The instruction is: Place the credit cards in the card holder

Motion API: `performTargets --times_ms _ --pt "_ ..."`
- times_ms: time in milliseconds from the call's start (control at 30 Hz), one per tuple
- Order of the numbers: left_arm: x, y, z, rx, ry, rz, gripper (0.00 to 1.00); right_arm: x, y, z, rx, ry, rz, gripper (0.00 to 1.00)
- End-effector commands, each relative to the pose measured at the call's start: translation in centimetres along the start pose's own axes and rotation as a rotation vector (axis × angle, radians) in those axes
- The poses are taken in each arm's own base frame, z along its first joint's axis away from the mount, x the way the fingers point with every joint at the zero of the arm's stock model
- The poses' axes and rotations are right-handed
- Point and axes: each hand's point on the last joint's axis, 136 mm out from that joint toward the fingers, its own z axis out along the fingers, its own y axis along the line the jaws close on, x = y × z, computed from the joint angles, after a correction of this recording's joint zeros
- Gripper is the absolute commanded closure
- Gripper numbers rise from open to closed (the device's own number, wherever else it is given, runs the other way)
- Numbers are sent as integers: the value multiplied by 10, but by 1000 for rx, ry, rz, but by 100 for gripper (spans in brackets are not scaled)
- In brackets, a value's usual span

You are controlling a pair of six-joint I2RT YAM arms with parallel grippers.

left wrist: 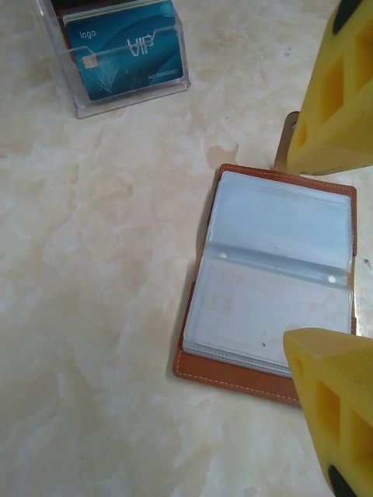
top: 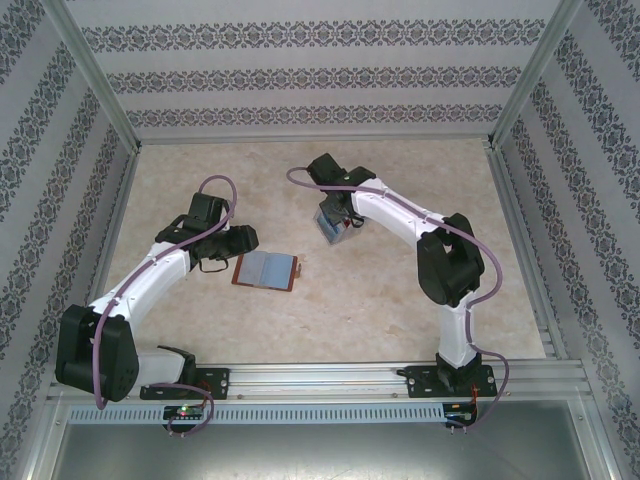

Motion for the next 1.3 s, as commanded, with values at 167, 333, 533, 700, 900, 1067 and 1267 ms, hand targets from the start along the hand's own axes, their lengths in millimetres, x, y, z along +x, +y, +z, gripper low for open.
performTargets --times_ms 167,333,533,700,900,1067,1267 --pt "5 -1 1 11 9 -4 45 11 12 29 22 90 -124 36" --pt "6 1 3 2 16 -1 44 17 2 39 82 119 -139 27" --pt "7 1 6 7 21 -2 44 16 -13 41 212 119 -163 26" --pt "8 2 7 5 22 1 44 8 -24 34 314 89 -191 28" --pt "9 2 10 5 29 -4 43 5 -25 35 320 82 -199 34" --pt "10 3 12 -1 42 -2 43 7 -25 36 317 92 -209 40" --pt "9 1 17 7 55 -5 43 11 -19 38 250 104 -199 62"
